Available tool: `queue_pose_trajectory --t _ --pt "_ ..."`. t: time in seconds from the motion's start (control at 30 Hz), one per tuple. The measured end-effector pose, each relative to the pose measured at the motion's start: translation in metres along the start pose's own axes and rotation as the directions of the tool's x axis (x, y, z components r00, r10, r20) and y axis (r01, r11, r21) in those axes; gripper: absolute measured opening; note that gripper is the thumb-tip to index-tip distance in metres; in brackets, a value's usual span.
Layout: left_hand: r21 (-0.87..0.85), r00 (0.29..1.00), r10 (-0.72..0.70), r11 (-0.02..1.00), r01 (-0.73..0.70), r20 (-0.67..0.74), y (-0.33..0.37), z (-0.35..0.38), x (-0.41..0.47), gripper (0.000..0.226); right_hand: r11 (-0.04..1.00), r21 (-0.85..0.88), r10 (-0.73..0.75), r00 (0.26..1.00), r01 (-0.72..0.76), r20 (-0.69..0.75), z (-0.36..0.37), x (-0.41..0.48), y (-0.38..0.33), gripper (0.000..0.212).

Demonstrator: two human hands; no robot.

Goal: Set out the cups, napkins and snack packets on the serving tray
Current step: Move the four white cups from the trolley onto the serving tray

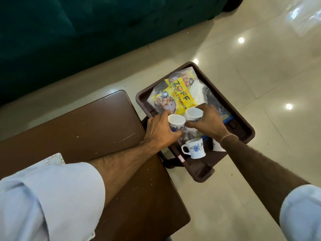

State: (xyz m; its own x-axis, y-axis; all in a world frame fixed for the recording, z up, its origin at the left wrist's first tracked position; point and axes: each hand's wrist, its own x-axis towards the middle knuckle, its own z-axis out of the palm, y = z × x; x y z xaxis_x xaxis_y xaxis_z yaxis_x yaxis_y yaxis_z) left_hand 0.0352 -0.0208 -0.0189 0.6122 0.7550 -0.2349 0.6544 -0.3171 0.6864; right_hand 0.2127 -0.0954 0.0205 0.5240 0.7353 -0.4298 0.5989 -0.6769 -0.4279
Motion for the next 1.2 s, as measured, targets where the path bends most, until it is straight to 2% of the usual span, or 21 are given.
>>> queue_pose_trajectory --t 0.17,0.3,0.43,0.63,0.83,1.1,1.2 --pt "-0.141 0.985 -0.02 0.99 -0.004 -0.169 -0.032 -0.044 -0.022 0.062 0.991 0.014 -0.136 0.99 0.136 -0.044 0.017 -0.01 -0.061 0.072" --pt "-0.142 0.964 -0.093 0.988 0.059 -0.251 -0.073 -0.086 -0.053 0.06 0.983 0.01 -0.183 0.983 0.183 -0.01 0.052 -0.02 -0.122 0.072" --pt "-0.158 0.932 -0.176 0.979 0.131 -0.318 -0.124 -0.13 -0.099 0.062 0.951 0.012 -0.308 0.95 0.308 0.041 0.099 -0.032 -0.184 0.072" --pt "-0.21 0.872 -0.323 0.942 0.26 -0.368 -0.196 -0.179 -0.182 0.066 0.909 -0.024 -0.409 0.902 0.416 0.138 0.178 -0.067 -0.269 0.067" --pt "-0.297 0.787 -0.473 0.877 0.378 -0.397 -0.261 -0.21 -0.272 0.06 0.841 -0.024 -0.515 0.814 0.541 0.268 0.253 -0.121 -0.341 0.072" --pt "-0.358 0.729 -0.5 0.861 0.361 -0.468 -0.321 -0.215 -0.376 0.066 0.766 -0.02 -0.583 0.708 0.642 0.397 0.332 -0.19 -0.392 0.074" --pt "-0.34 0.72 -0.524 0.849 0.404 -0.455 -0.335 -0.21 -0.407 0.071 0.751 -0.06 -0.582 0.701 0.658 0.412 0.355 -0.212 -0.4 0.074"
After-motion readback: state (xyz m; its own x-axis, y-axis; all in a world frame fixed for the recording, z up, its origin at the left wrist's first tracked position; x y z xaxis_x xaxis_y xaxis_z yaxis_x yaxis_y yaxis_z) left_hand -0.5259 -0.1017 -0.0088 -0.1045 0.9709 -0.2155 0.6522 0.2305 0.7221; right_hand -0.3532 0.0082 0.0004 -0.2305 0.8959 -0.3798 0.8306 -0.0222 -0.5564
